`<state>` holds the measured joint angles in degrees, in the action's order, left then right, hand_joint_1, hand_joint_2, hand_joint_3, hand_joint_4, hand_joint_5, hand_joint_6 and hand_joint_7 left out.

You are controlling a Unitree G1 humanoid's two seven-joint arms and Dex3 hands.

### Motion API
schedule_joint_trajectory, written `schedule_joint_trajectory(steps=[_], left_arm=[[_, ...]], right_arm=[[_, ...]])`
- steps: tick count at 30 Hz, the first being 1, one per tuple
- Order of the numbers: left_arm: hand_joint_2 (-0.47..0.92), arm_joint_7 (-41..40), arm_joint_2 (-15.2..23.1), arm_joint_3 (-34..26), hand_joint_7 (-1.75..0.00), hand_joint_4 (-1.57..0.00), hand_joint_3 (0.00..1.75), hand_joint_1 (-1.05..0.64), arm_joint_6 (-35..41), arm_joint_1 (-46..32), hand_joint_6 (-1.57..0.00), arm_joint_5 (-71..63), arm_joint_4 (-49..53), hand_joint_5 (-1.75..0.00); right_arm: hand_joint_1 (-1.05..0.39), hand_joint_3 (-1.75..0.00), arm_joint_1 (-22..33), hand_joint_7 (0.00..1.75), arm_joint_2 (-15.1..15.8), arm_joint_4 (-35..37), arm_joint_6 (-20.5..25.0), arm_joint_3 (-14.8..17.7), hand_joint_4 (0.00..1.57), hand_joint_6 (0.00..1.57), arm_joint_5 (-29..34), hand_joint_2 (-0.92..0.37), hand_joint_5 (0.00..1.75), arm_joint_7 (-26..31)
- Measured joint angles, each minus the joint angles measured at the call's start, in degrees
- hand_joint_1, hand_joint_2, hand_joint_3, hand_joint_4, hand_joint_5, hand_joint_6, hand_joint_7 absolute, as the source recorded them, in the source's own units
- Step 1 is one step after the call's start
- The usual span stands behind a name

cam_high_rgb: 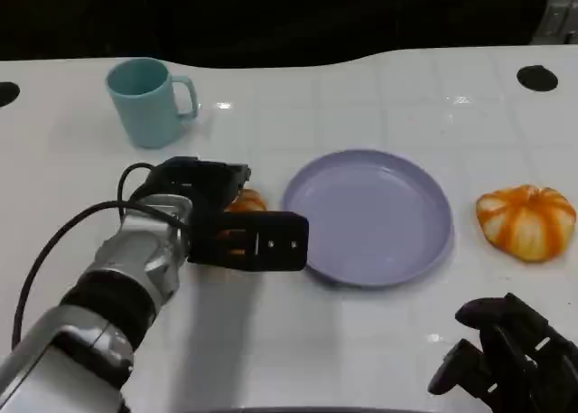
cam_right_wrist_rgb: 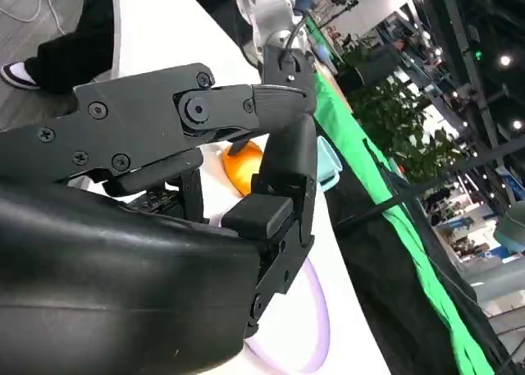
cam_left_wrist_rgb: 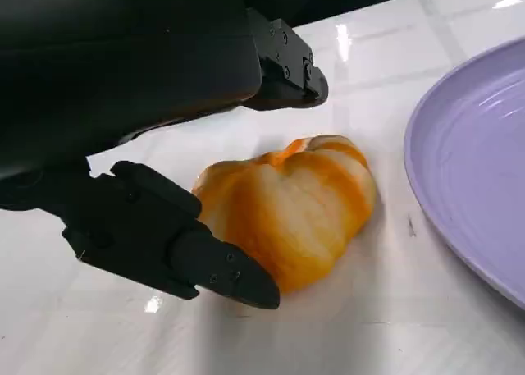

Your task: Grasp the bread from the table and place it into the plate.

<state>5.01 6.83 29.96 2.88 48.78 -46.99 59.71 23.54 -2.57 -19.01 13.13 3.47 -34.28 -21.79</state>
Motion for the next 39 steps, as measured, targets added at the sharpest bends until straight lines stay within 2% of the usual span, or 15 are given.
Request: schedule_joint_trajectory(steps=[8, 16, 26, 34, 39], left_arm=[[0.75, -0.09, -2.60, 1.22, -0.01, -0.01, 0.00, -0.40, -1.33, 2.51, -0.16, 2.43, 7.60, -0.03], [0.78, -0.11, -3.59, 1.72, 0.00, -0.02, 0.01, -0.39, -2.14, 4.06, -0.14, 3.73, 11.31, -0.02], [0.82, -9.95, -4.59, 4.77, 0.00, -0.02, 0.01, -0.41, -2.86, 3.91, -0.13, 2.60, 14.92, -0.01], [0.80, -12.92, -4.81, 6.36, -0.01, -0.07, 0.00, -0.42, -3.12, 3.96, -0.16, 2.32, 16.08, -0.04], [0.81, -12.70, -4.82, 6.34, -0.02, -0.12, 0.00, -0.33, -3.95, 4.21, -0.20, 2.63, 16.43, -0.06]], right_arm=[[-0.54, -0.24, 0.35, 1.00, 0.01, -0.31, 0.00, 0.01, 0.57, 0.64, -0.12, -0.92, 1.51, 0.02], [-0.53, -0.24, 0.99, 0.98, 0.07, -1.03, 0.02, 0.04, 0.56, 0.62, -0.12, -0.92, 1.49, 0.05], [-0.53, -0.23, 1.31, 0.96, 0.48, -1.04, 0.16, 0.36, 0.58, 0.64, -1.07, -0.92, 1.46, -0.46], [-0.53, -0.22, 1.72, 0.94, 0.64, -1.04, 0.15, 0.44, 0.58, 0.65, -1.13, -0.92, 1.45, -1.09], [-0.52, -0.22, 1.95, 0.89, 0.66, -1.05, 0.14, 0.54, 0.59, 0.67, -1.15, -0.92, 1.42, -1.16]])
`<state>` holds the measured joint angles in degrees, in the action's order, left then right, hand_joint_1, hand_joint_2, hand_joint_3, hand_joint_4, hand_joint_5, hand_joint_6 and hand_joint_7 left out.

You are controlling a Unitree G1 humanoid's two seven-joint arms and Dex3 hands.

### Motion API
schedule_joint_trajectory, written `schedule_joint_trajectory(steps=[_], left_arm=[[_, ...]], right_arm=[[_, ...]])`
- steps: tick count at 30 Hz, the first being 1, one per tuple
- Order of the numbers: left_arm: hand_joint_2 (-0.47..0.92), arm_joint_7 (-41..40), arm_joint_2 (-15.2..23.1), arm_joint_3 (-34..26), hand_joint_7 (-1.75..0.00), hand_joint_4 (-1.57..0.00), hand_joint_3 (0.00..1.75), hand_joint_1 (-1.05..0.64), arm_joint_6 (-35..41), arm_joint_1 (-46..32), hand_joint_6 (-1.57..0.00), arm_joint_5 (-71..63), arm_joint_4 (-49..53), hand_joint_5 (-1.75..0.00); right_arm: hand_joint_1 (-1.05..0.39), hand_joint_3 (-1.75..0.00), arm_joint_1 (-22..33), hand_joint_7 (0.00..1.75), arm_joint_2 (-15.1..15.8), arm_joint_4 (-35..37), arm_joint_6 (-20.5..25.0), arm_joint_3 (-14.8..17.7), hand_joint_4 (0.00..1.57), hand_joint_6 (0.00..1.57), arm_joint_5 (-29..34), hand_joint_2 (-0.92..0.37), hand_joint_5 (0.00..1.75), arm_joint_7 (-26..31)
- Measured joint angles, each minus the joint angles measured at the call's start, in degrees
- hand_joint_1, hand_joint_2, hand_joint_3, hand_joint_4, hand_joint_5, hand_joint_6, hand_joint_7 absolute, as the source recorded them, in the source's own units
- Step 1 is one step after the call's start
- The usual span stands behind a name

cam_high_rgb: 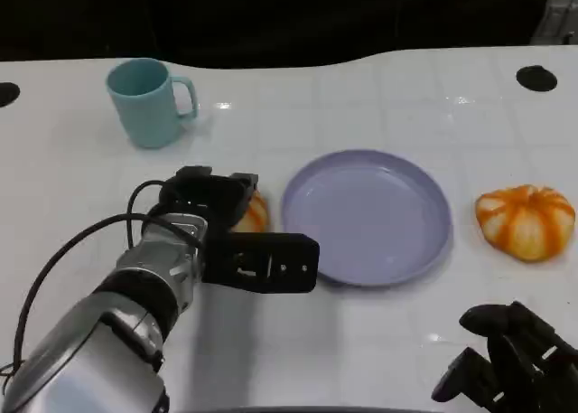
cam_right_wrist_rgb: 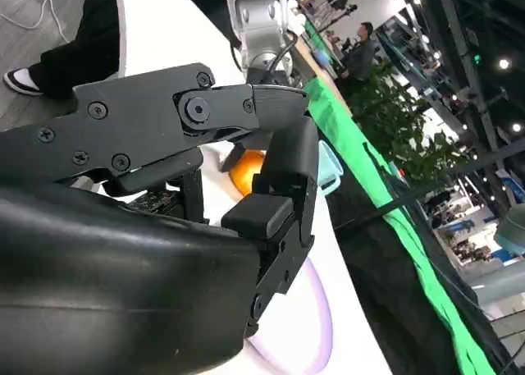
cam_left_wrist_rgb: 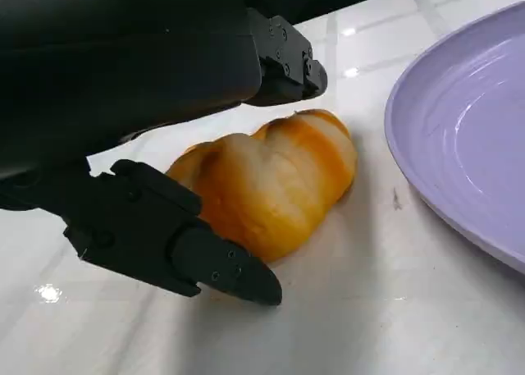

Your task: Grasp the bread from the table and place it into the plate.

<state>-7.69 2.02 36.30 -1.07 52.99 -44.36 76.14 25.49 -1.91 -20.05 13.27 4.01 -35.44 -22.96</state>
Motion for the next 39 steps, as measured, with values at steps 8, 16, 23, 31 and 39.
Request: schedule_joint_trajectory(steps=[8, 16, 23, 31, 39], left_arm=[[0.90, 3.76, 0.03, -1.31, -0.06, -0.55, 0.02, -0.20, -1.38, 0.73, -0.57, 1.63, 0.66, -0.18], [0.92, 0.40, 1.10, -2.11, -0.04, -0.62, 0.14, -0.21, -3.97, 0.73, -0.98, 2.15, 0.66, -1.31], [0.92, -5.51, 1.49, -1.37, -1.43, -0.76, 0.29, -0.25, -5.64, 0.53, -0.68, 1.34, 0.90, -1.74], [0.92, -13.40, 2.23, -1.30, -0.81, -0.81, 0.23, -0.22, -8.94, -1.61, -0.84, 1.14, 1.09, -1.75], [0.82, -19.08, 2.51, -5.96, -1.70, -0.87, 0.47, -0.13, -12.12, -2.60, -0.64, 4.84, 1.08, -1.75]], right_arm=[[-0.51, -0.21, 0.26, 0.88, 0.13, -0.01, 0.00, 0.13, 0.60, 0.68, -0.86, -0.92, 1.41, -0.40], [-0.51, -0.22, 0.72, 0.86, 0.14, -0.31, -0.01, 0.14, 0.60, 0.69, -0.92, -0.92, 1.40, -0.44], [-0.51, -0.22, 0.90, 0.86, 0.15, -0.31, -0.05, 0.19, 0.61, 0.69, -1.03, -0.92, 1.39, -0.57], [-0.52, -0.21, 0.89, 0.85, 0.15, -0.30, -0.21, 0.36, 0.62, 0.70, -1.04, -0.92, 1.39, -0.63], [-0.52, -0.21, 0.44, 0.86, 0.16, 0.13, -0.67, 0.44, 0.64, 0.71, -0.99, -0.92, 1.38, -1.07]])
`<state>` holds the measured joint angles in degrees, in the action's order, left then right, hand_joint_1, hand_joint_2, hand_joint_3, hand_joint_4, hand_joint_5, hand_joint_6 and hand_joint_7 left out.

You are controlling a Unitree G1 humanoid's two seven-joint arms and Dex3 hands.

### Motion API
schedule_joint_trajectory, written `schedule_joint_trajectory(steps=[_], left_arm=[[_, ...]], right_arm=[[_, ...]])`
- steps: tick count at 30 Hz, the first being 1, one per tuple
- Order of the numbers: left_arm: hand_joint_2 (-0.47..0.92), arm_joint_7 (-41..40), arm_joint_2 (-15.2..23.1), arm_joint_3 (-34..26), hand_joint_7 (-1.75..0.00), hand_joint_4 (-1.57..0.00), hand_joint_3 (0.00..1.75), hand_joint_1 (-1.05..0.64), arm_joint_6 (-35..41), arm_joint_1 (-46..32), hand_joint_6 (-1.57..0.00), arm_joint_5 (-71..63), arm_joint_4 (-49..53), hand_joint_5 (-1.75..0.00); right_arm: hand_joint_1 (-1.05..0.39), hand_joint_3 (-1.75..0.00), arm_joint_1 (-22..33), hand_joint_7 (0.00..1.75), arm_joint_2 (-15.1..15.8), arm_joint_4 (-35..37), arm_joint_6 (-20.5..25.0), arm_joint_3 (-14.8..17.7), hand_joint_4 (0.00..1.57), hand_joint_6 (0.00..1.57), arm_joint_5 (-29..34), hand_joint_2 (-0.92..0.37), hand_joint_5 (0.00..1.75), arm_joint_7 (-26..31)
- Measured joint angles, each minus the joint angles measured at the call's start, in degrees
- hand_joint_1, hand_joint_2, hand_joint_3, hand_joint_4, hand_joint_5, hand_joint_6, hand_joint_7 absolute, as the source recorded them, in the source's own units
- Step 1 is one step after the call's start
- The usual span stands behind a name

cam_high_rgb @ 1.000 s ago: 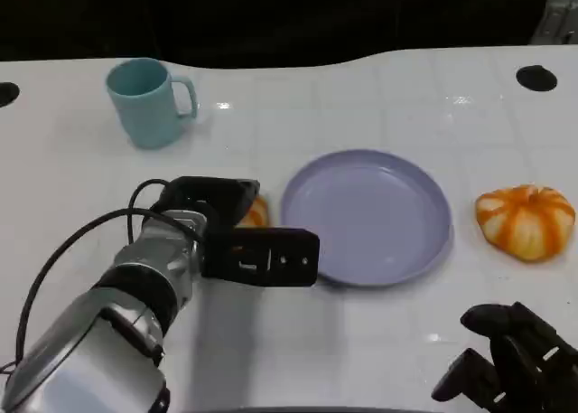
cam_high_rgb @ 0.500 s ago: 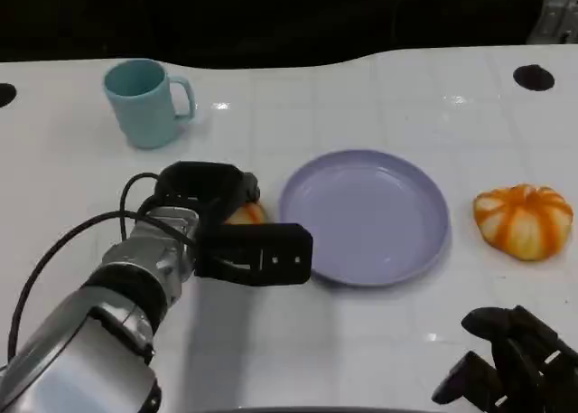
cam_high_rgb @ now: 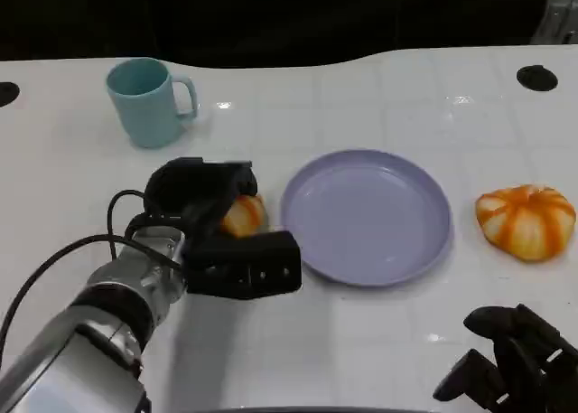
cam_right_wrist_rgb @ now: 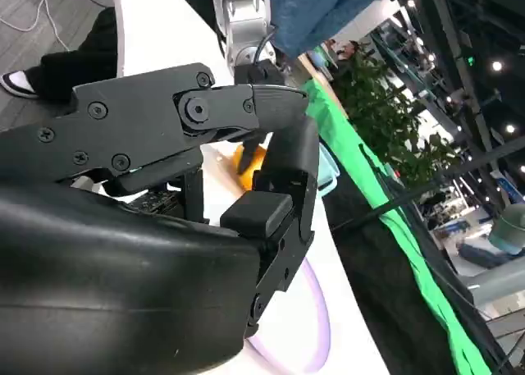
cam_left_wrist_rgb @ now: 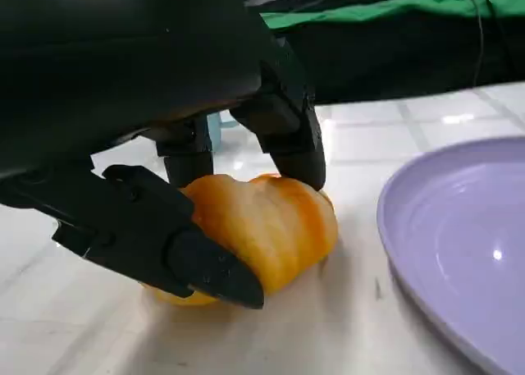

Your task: Grasp the bread from the table and place it into the plate.

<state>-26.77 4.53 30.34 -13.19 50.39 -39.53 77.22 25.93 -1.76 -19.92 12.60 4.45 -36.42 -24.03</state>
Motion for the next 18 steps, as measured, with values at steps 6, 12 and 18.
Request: schedule_joint_trajectory(steps=[6, 12, 18], left_arm=[[0.56, -0.16, -0.48, -7.95, -1.75, -0.92, 1.09, -0.13, -3.72, 0.32, -0.69, 7.35, -0.91, -1.75], [0.52, 2.29, -0.60, -12.01, -1.75, -0.90, 1.10, -0.09, -6.23, 2.32, -0.70, 11.30, -2.38, -1.75], [0.51, 2.26, -0.89, -12.11, -1.75, -0.91, 1.10, -0.07, -7.76, 2.83, -0.70, 11.16, -2.98, -1.75]], right_arm=[[-0.53, -0.21, -0.12, 0.87, 0.01, 0.00, -0.26, -0.02, 0.64, 0.71, 0.29, -0.92, 1.39, -0.03], [-0.52, -0.21, -0.20, 0.87, 0.01, 0.00, -0.25, -0.03, 0.64, 0.71, 0.28, -0.92, 1.40, -0.01], [-0.52, -0.21, -0.25, 0.88, 0.01, 0.00, -0.24, -0.03, 0.63, 0.71, 0.28, -0.92, 1.40, 0.00]])
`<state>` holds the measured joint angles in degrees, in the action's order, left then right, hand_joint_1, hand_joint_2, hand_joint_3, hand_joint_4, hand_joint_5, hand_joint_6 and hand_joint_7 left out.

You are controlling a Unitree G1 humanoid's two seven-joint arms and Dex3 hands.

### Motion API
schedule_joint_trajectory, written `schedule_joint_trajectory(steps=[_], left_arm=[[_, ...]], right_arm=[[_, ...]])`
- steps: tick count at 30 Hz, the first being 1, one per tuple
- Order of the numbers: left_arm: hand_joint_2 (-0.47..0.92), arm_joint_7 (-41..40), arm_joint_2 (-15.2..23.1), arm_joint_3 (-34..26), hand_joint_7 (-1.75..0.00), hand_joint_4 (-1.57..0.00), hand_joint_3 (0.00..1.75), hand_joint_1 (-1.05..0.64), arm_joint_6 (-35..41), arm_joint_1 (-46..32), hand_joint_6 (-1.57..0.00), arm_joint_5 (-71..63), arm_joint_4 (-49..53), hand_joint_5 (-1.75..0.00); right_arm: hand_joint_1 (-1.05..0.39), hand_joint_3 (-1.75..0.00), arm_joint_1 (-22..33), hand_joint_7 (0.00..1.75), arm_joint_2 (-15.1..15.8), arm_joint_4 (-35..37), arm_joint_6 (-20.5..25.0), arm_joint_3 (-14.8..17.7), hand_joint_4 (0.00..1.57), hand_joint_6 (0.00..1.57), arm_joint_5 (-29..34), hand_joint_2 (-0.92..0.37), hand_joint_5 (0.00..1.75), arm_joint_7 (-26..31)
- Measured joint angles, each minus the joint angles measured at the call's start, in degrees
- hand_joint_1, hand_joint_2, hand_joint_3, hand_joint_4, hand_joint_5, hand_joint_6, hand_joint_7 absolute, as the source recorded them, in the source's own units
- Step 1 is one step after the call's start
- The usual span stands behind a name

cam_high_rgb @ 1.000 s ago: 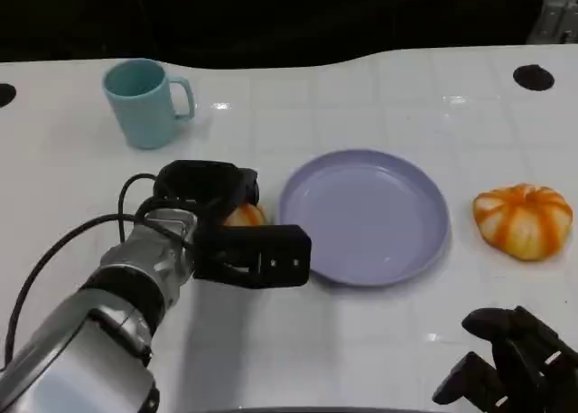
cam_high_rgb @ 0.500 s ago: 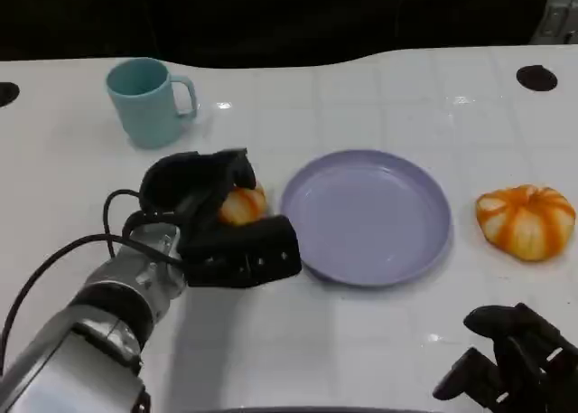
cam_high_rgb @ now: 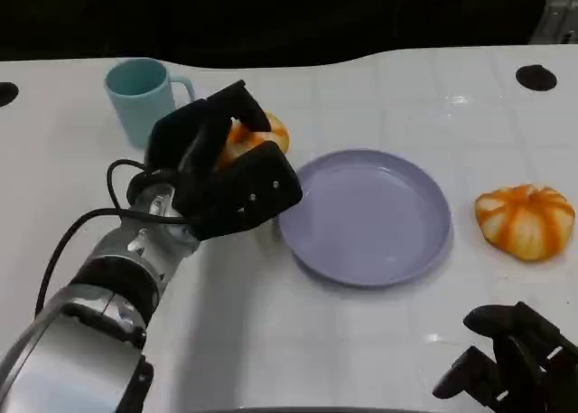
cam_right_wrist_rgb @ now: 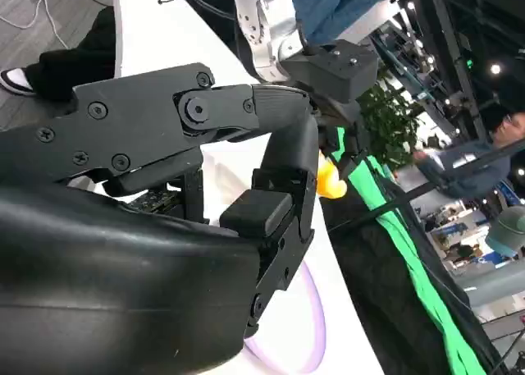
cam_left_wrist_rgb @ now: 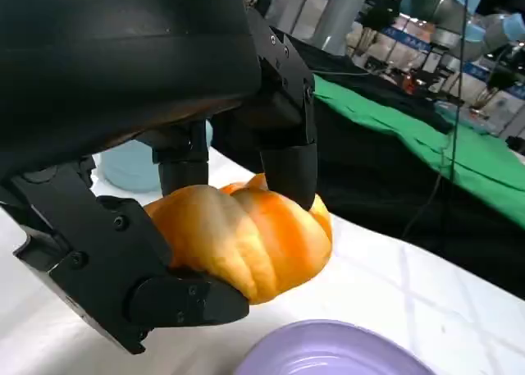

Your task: Grasp the bread from the table and place it into the plate.

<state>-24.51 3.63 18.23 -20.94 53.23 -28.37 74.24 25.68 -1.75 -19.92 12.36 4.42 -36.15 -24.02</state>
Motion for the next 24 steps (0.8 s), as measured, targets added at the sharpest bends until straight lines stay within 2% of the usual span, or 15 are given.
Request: schedule_joint_trajectory(steps=[3, 9, 12, 14, 20, 24], left_arm=[[0.47, -0.21, -0.07, 0.20, -1.75, -0.94, 1.12, -0.08, -0.28, 0.01, -0.73, -0.25, -0.07, -1.75], [0.40, -3.26, -0.70, 2.40, -1.75, -0.99, 1.25, -0.07, -7.67, 1.95, -0.76, -2.80, -2.21, -1.75], [0.36, -3.22, -1.37, 3.11, -1.67, -0.98, 1.31, -0.07, -9.75, 2.50, -0.78, -3.32, -2.46, -1.75], [0.27, -3.04, -1.77, 4.10, -1.73, -0.98, 1.40, -0.08, -11.49, 2.59, -0.81, -4.26, -2.46, -1.75], [0.25, -2.09, -3.39, 7.04, -1.75, -1.01, 1.46, -0.11, -15.36, 3.99, -0.82, -6.69, -2.45, -1.75], [0.32, -0.83, -4.05, 8.57, -1.75, -1.00, 1.37, -0.12, -15.73, 4.21, -0.83, -7.48, -2.30, -1.75]], right_arm=[[-0.52, -0.21, 0.01, 0.88, 0.00, 0.00, 0.00, 0.00, 0.63, 0.71, 0.00, -0.92, 1.41, 0.00], [-0.52, -0.19, -0.17, 0.88, -0.04, 0.02, 0.26, -0.31, 0.64, 0.71, -0.01, -0.92, 1.41, 0.69], [-0.52, -0.20, -0.04, 0.88, -0.04, 0.02, 0.57, -0.32, 0.63, 0.70, -0.03, -0.92, 1.41, 0.91], [-0.52, -0.22, 0.04, 0.88, -0.04, 0.02, 0.56, -0.35, 0.62, 0.70, -0.03, -0.92, 1.41, 0.90], [-0.52, -0.21, -0.06, 0.87, -0.04, 0.03, 0.55, -0.47, 0.62, 0.70, -0.10, -0.92, 1.42, 0.48], [-0.52, -0.22, 0.03, 0.87, -0.04, 0.02, 0.55, -0.53, 0.62, 0.71, 0.00, -0.92, 1.42, 0.48]])
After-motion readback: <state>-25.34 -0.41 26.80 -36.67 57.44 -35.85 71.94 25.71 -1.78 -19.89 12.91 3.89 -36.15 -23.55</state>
